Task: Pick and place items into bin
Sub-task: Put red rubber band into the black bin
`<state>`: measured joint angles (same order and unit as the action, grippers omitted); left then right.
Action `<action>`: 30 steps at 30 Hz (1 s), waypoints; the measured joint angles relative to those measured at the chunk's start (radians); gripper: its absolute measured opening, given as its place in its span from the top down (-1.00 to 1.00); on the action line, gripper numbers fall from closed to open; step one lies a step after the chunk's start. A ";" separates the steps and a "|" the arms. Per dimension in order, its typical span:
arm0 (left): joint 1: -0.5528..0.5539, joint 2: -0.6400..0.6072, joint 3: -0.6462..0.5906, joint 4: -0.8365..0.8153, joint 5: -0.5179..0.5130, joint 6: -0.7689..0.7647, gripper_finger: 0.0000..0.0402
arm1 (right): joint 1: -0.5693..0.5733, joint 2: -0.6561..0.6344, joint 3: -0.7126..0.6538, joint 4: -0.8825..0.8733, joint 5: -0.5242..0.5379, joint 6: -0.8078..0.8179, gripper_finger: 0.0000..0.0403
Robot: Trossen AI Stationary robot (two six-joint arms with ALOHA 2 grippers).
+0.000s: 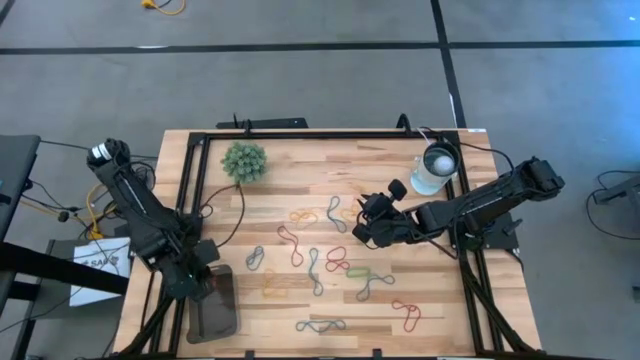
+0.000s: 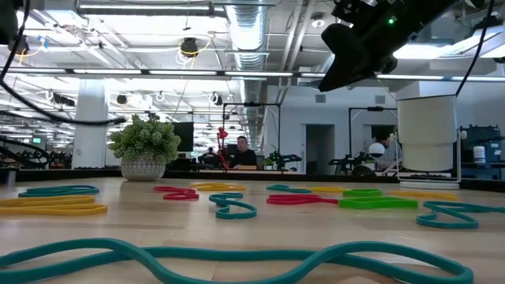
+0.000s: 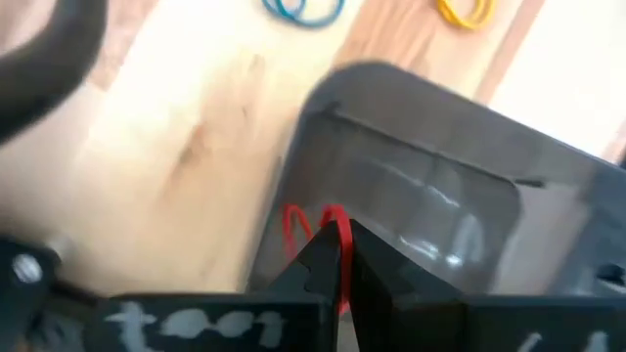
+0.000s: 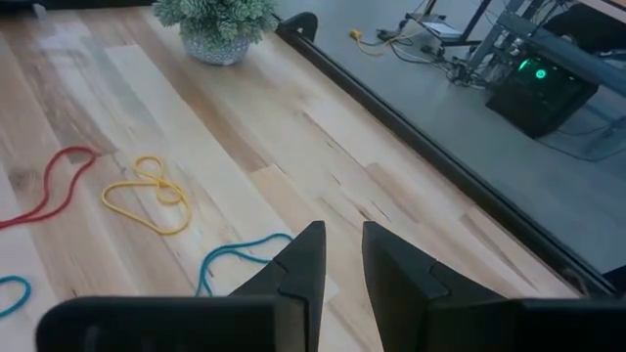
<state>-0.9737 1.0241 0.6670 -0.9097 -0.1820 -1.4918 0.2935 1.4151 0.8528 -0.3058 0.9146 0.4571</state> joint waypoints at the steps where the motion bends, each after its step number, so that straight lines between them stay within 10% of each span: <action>1: 0.000 0.014 0.000 0.000 -0.011 0.008 0.99 | 0.000 0.000 0.000 0.000 0.000 0.011 0.67; 19: 0.049 0.095 0.000 0.126 -0.091 -0.028 0.42 | 0.000 0.000 -0.024 0.000 0.000 0.050 0.67; 30: 0.219 0.095 0.147 0.202 -0.237 0.344 0.52 | 0.000 0.000 -0.024 0.015 0.000 0.040 0.67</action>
<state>-0.7552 1.1191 0.8144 -0.7077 -0.4191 -1.1479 0.2932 1.4151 0.8284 -0.2903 0.9142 0.4973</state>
